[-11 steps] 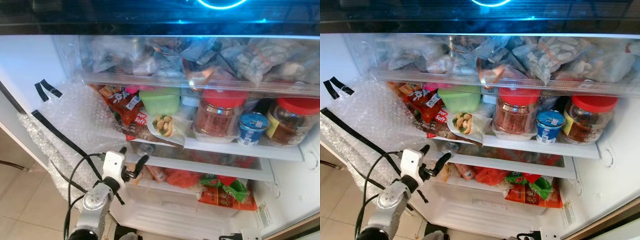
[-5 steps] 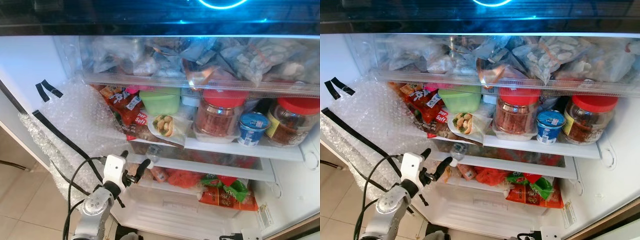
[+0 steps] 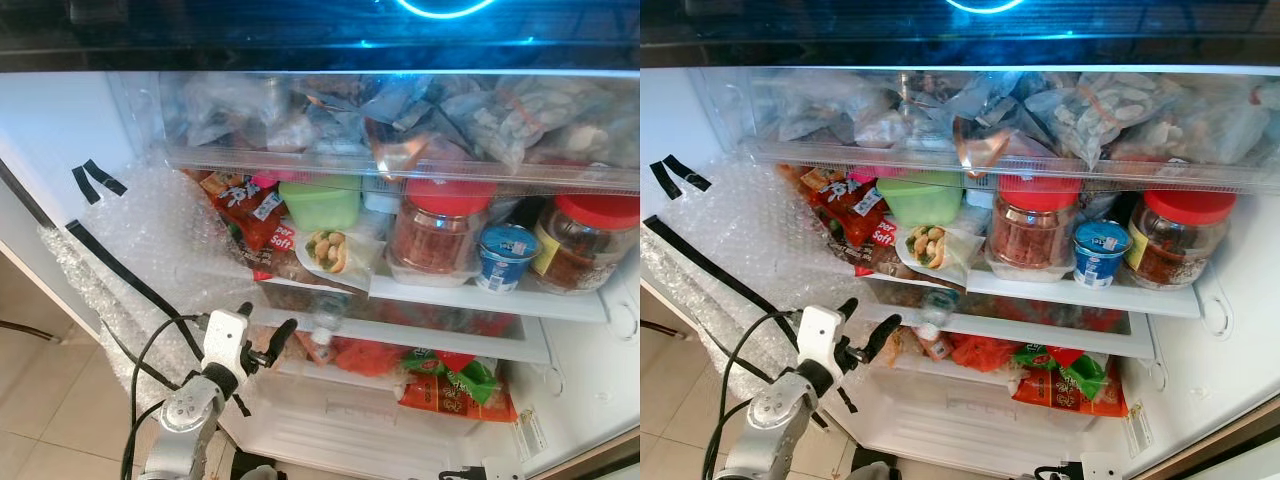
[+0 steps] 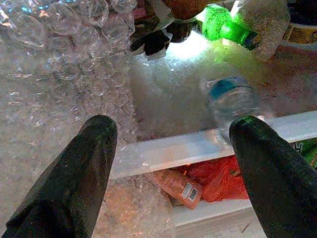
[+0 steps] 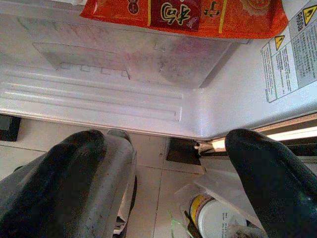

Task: Restocking fridge

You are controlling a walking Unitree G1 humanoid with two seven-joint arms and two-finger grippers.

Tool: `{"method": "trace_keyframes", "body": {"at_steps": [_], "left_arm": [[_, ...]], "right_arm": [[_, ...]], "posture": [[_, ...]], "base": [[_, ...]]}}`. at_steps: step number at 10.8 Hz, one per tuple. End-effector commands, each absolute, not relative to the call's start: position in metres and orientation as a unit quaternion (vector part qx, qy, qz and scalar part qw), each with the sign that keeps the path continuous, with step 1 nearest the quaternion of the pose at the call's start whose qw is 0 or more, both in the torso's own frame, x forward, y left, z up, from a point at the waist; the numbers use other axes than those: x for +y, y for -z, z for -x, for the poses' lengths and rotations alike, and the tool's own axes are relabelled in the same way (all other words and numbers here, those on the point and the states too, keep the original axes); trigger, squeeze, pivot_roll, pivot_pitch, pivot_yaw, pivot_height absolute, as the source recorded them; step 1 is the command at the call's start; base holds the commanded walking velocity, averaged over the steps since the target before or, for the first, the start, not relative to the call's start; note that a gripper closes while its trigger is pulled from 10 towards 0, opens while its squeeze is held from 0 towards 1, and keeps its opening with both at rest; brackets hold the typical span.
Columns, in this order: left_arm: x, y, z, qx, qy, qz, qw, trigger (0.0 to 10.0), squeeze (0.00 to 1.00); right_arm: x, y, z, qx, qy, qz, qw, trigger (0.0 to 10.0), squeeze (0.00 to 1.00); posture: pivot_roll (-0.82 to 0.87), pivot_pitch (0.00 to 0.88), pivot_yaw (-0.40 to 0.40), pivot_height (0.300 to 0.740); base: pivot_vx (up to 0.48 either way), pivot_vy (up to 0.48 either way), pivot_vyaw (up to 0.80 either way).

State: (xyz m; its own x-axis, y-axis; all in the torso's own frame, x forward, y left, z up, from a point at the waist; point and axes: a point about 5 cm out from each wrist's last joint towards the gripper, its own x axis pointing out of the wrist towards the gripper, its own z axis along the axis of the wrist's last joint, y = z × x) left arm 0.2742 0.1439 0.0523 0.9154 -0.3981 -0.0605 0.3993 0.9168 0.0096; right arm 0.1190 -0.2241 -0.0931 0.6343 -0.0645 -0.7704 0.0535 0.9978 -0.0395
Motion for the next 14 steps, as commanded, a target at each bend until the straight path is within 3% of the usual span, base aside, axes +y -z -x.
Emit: {"method": "trace_keyframes", "body": {"at_steps": [1,14], "left_arm": [[0.1461,-0.0541,-0.2731,0.028,0.198,-0.013,0.980,10.0,0.00],[0.1511,-0.0491,-0.2716,0.043,0.178,-0.012,0.983,10.0,0.00]], "right_arm": [[-0.2121,0.1097,-0.0778,0.508,0.022,-0.010,0.861,10.0,0.00],[-0.2110,0.1099,-0.0775,0.508,0.020,-0.019,0.861,10.0,0.00]], "posture": [[-0.02,0.019,0.081,0.656],[-0.03,0.017,0.086,0.656]], "base": [[-0.247,0.000,0.00],[-0.295,0.000,0.00]]}}
